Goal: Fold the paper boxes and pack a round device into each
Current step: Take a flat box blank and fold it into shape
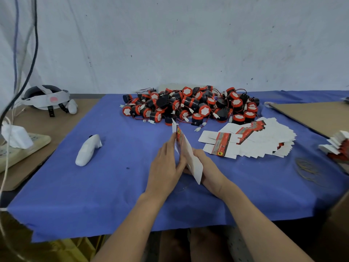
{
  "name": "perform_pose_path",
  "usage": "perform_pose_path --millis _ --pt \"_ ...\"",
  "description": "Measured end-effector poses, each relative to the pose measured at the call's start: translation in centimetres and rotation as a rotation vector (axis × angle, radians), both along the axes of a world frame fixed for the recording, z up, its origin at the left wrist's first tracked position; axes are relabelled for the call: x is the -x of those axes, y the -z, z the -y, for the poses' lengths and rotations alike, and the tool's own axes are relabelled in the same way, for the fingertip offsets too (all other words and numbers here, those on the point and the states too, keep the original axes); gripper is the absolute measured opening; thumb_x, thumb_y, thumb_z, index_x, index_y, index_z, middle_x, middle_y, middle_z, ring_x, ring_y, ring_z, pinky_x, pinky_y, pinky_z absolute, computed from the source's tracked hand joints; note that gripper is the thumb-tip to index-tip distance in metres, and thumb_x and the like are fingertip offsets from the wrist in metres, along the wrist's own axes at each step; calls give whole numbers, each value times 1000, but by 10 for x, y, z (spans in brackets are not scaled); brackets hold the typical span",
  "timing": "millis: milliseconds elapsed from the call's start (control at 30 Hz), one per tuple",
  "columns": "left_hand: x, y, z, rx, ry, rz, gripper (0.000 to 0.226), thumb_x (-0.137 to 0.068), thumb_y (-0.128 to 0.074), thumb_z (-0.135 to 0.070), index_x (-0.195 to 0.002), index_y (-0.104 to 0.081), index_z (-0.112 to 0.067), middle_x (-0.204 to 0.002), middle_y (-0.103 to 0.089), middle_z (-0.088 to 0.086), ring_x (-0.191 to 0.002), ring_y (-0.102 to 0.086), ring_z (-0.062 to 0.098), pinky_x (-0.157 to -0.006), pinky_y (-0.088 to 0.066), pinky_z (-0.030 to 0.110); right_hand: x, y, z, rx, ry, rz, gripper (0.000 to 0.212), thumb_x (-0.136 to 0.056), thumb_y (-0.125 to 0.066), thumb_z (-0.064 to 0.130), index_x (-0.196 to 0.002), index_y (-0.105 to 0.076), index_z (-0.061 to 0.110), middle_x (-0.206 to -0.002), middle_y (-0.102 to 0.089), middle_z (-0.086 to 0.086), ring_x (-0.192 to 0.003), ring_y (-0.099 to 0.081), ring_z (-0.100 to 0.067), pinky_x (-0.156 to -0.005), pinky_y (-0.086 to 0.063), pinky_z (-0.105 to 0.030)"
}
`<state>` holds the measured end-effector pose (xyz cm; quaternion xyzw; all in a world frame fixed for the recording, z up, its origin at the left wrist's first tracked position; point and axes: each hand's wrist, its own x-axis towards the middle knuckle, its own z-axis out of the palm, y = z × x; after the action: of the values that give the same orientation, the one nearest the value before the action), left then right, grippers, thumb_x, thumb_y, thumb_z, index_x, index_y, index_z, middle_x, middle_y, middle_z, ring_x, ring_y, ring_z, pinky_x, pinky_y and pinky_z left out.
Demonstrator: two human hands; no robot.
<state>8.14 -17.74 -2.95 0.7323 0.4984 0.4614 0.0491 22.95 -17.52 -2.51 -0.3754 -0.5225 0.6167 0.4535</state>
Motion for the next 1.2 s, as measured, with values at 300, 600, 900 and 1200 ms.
perform_pose_path --millis 300,600,900,1200 --pt "5 -2 -1 2 104 62 70 -92 -40 -15 -146 -25 -57 -155 -22 -15 -122 -48 1 -64 -57 25 -15 1 3 90 86 -262 43 -104 -41 38 -132 -62 14 -134 -64 -17 -126 -60 -32 -111 -44 -48" --pt "8 2 -6 97 158 52 79 -88 -41 7 -144 -35 -47 -147 -34 -9 -113 -43 -9 -77 -54 29 -13 -9 7 131 96 -316 40 -100 -42 38 -106 -79 23 -117 -73 -7 -102 -71 -18 -77 -57 -28" --pt "7 1 -2 46 201 135 46 -97 -36 -20 -135 -43 -45 -138 -42 -25 -116 -44 -15 -82 -53 21 -12 1 3 65 166 -301 44 -97 -63 39 -135 -60 18 -133 -65 -13 -121 -64 -29 -98 -52 -42" --pt "7 -8 -4 358 277 548 38 -99 -38 -63 -129 -54 -46 -123 -65 -23 -115 -61 1 -96 -52 30 8 -17 -5 -443 355 285 64 -94 -67 33 -146 -36 55 -120 -57 10 -96 -62 5 -82 -46 -8"
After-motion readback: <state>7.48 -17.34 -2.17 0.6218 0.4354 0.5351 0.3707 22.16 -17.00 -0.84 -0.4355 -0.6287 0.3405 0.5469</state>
